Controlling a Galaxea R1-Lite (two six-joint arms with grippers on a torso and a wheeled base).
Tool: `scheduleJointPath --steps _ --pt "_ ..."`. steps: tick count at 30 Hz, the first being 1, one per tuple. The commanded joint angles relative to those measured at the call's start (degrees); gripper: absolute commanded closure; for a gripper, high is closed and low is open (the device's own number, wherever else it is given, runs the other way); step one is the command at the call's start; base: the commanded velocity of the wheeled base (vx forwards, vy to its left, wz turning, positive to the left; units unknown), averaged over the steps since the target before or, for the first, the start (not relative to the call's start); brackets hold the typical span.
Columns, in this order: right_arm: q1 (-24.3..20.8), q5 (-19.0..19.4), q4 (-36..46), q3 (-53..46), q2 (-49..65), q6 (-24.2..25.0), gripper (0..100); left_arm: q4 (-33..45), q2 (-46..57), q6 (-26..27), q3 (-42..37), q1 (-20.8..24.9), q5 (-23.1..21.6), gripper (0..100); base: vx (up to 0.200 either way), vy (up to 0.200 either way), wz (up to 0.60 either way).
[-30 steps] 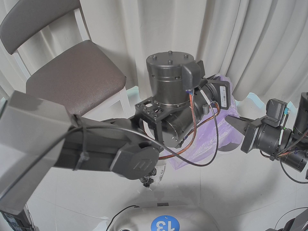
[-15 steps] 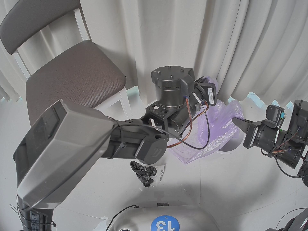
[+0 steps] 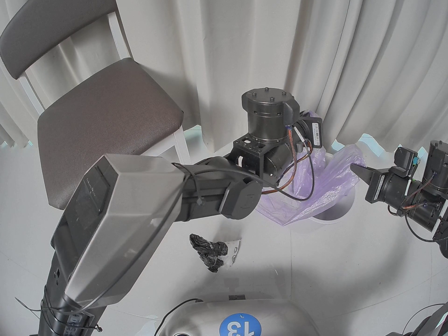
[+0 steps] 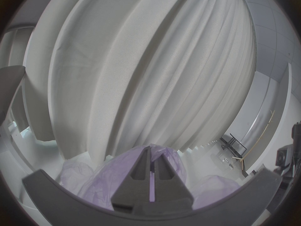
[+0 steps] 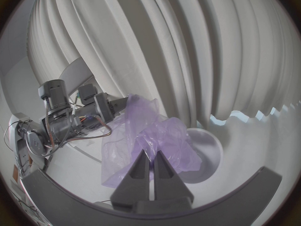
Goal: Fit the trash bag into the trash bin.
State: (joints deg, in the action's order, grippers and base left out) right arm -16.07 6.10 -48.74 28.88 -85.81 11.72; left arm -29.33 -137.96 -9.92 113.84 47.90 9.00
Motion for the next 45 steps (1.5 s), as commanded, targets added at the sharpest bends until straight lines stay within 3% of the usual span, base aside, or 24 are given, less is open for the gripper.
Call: scheduleJointPath --steps 1,10,19,27,32,39,45 --pt "3.3 1.6 0.0 -0.3 -0.1 -1.4 100 0.5 -1.0 0.0 0.8 0.8 -0.3 100 0.000 0.000 0.00" --pt "8.4 6.0 0.3 -1.2 -0.1 -4.5 100 -0.5 -1.0 0.0 0.8 1.6 -3.6 100 0.000 0.000 0.00" --pt "8.4 6.3 -0.2 -3.8 0.6 -9.3 100 -6.2 -0.2 -0.3 0.8 1.8 -3.9 100 0.000 0.000 0.00" --pt "7.8 7.9 0.4 -4.8 4.1 -9.5 100 -10.2 1.5 -2.8 0.7 2.3 -3.1 100 0.000 0.000 0.00" --pt "6.2 7.9 0.4 -5.3 4.9 -9.6 100 -11.4 5.2 -1.9 -5.8 2.1 -2.8 100 0.000 0.000 0.00" --pt "4.6 7.9 0.0 -6.3 5.0 -9.7 100 -11.3 8.5 1.4 -8.7 1.9 4.5 100 0.000 -0.086 0.00" --pt "4.2 7.9 0.4 -6.5 5.7 -9.8 100 -11.3 8.8 1.3 -8.7 1.9 5.1 100 0.000 -0.200 0.00"
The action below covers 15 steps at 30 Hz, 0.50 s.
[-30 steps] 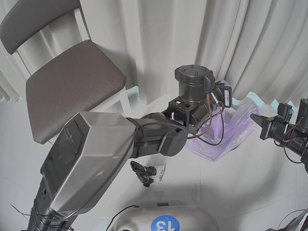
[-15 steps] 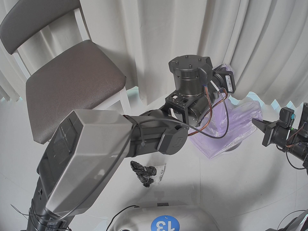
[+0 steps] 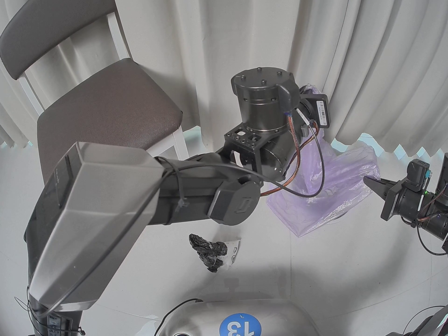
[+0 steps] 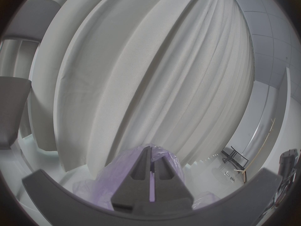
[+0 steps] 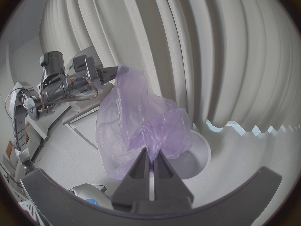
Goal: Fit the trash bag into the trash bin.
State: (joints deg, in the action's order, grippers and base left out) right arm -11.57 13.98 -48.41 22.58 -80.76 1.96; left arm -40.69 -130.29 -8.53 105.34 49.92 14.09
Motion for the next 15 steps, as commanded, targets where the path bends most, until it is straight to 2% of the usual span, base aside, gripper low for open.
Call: scheduleJointPath --steps 1,15 --pt "-0.3 0.0 0.1 -0.2 0.6 0.0 100 0.3 1.2 -0.2 -0.2 -0.1 -0.1 100 0.000 0.000 0.00" --pt "-0.2 0.0 0.2 -0.2 0.0 -0.5 100 0.1 -1.5 -0.6 -0.7 -0.2 -0.6 100 0.000 0.000 0.00"
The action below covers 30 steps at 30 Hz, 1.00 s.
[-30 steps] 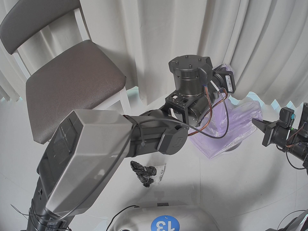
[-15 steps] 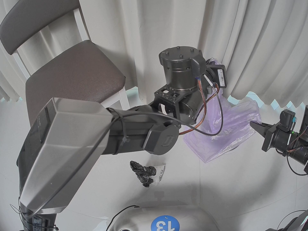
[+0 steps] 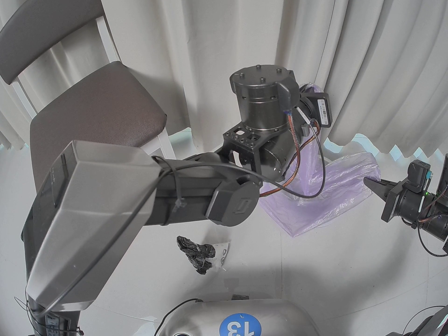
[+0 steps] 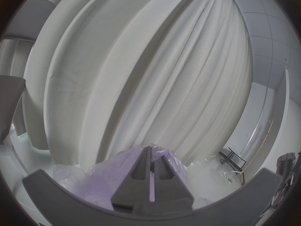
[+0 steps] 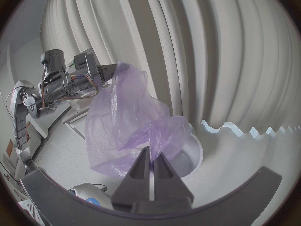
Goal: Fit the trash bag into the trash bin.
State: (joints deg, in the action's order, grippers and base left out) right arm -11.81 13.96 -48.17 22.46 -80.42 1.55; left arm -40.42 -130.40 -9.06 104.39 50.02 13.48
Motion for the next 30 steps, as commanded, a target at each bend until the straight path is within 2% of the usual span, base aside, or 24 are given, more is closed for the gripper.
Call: scheduleJointPath --steps 1,19,30 --pt "0.0 0.0 0.0 0.0 -0.4 -0.1 100 -0.3 -1.5 -0.2 0.4 -0.4 0.0 100 0.000 0.000 0.00" --pt "1.9 0.0 0.3 0.0 -1.3 -1.5 100 -0.3 -4.8 -1.0 0.9 -0.4 -0.3 100 0.000 0.000 0.00" --pt "4.5 0.7 2.4 0.3 -3.3 -2.7 100 0.7 -8.4 -1.0 5.2 -0.7 -0.9 100 0.000 0.000 0.00"
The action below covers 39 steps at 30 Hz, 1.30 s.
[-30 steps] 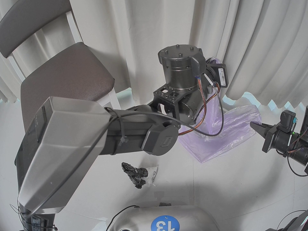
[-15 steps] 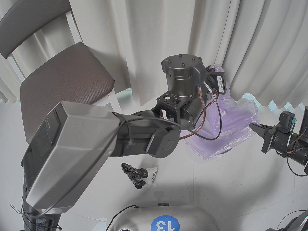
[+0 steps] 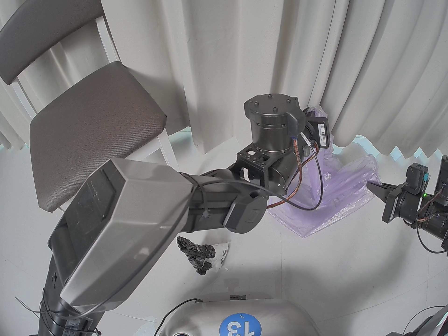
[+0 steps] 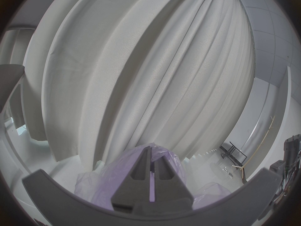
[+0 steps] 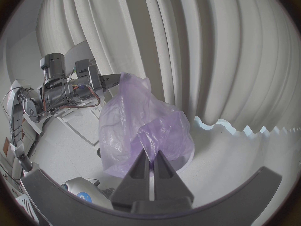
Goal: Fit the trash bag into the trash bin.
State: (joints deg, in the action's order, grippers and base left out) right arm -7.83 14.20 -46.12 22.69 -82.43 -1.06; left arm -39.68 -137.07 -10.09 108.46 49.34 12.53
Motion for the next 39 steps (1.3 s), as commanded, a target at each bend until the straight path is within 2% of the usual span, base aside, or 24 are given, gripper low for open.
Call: scheduleJointPath --steps 1,9,14,18,23,29,35,39 --pt "0.5 0.7 0.4 -0.1 -1.6 -0.1 100 -0.1 -1.7 0.0 1.1 -0.3 -0.1 100 0.000 0.000 0.00" --pt "0.2 1.4 0.6 -0.4 -3.8 -0.7 100 -0.7 -1.4 -1.7 -2.6 -0.1 0.0 100 0.000 0.000 0.00" --pt "0.4 1.4 4.0 -0.6 -3.3 -3.3 100 -2.0 -1.1 -1.9 -5.5 0.5 0.0 100 0.000 0.000 0.00" --pt "0.1 1.8 5.5 -0.2 -3.8 -3.3 100 -2.3 -0.6 -1.9 -6.5 0.5 0.0 100 0.000 0.000 0.00" --pt "0.1 4.1 4.9 0.2 -5.3 -2.9 100 -2.5 0.1 -1.9 -7.6 0.6 0.0 100 0.000 0.000 0.00" --pt "0.1 4.2 4.8 0.8 -7.5 -2.7 100 -2.6 1.6 -1.9 -8.4 0.6 0.0 100 0.000 0.000 0.00" --pt "-0.4 4.6 5.2 0.3 -8.4 -2.7 100 -5.5 3.2 -1.9 -14.4 1.4 0.0 100 0.000 0.000 0.00" --pt "-0.4 4.6 5.5 0.6 -8.4 -2.7 100 -6.6 3.1 -1.9 -15.5 1.2 -0.1 100 0.000 0.000 0.00"
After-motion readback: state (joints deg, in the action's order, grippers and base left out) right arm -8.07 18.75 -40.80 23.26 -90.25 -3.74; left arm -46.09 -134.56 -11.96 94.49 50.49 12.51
